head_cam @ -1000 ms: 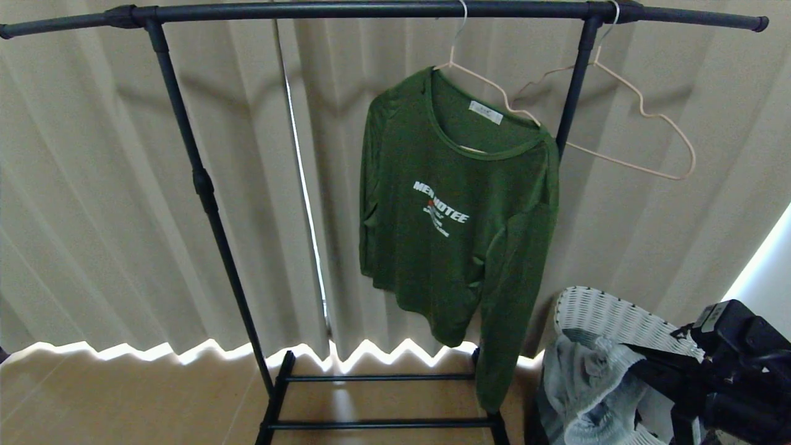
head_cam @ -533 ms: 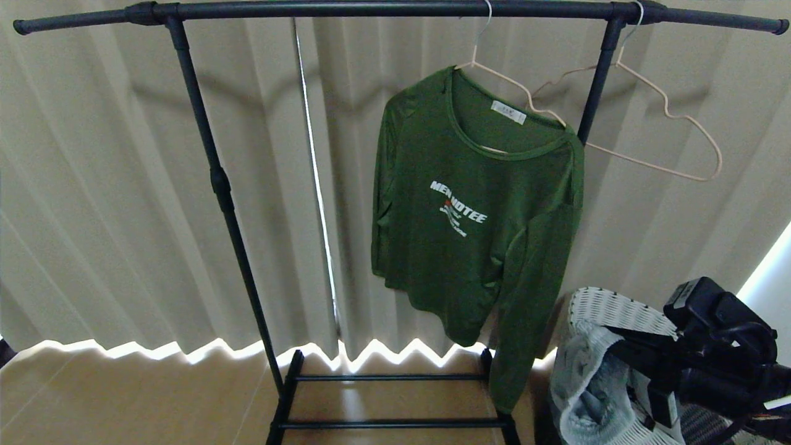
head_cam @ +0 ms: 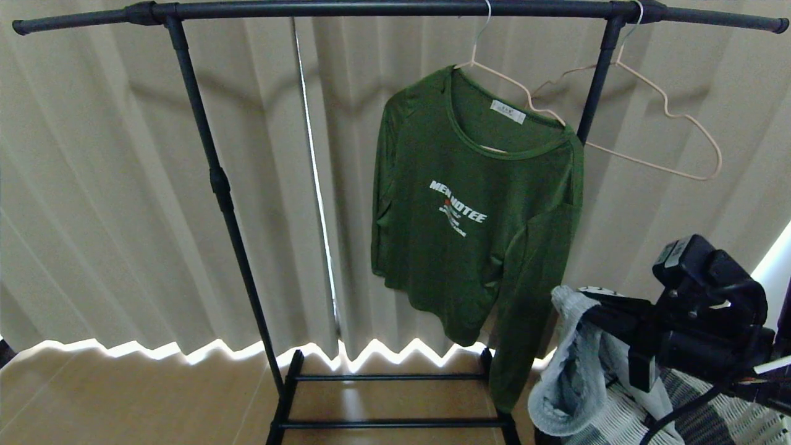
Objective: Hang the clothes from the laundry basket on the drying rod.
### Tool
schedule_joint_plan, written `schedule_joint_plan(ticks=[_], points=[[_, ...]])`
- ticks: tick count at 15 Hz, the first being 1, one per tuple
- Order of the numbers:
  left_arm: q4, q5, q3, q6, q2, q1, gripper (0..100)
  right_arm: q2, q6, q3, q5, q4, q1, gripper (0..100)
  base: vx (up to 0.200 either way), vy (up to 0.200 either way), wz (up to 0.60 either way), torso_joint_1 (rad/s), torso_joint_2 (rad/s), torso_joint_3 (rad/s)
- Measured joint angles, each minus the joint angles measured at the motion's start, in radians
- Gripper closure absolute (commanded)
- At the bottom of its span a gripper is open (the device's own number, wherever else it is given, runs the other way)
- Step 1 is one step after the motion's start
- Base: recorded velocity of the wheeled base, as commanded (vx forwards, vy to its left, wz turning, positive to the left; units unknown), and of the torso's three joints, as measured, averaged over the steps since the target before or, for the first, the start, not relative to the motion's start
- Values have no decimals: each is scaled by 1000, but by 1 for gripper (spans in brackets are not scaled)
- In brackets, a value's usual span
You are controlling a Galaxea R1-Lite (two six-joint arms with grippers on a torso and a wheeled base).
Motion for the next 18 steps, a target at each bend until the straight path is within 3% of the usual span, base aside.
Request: schedule_joint_plan(ticks=[4, 7, 10, 13, 16, 18], points=[[-5, -47, -138, 8, 107, -12, 0, 2, 4, -107, 34, 7, 7, 100, 0, 0, 0, 0, 0, 0], [-79, -54, -307, 5, 376, -47, 0, 21, 83, -175, 80, 6, 20, 100, 0, 0, 0, 0, 0, 0], [-228, -49, -417, 1, 681, -135, 0, 36, 180, -221, 81, 1, 61, 100, 0, 0, 0, 0, 0, 0], [-420, 47, -472, -43, 971, -361, 0, 42, 187, -264, 82, 6, 80, 100, 0, 0, 0, 0, 0, 0], [-585, 190, -495, -190, 1210, -614, 0, 42, 214, -281, 82, -2, 100, 100, 0, 0, 0, 0, 0, 0], [-689, 224, -502, -319, 1363, -728, 0, 40, 245, -287, 83, -4, 106, 100, 0, 0, 0, 0, 0, 0]])
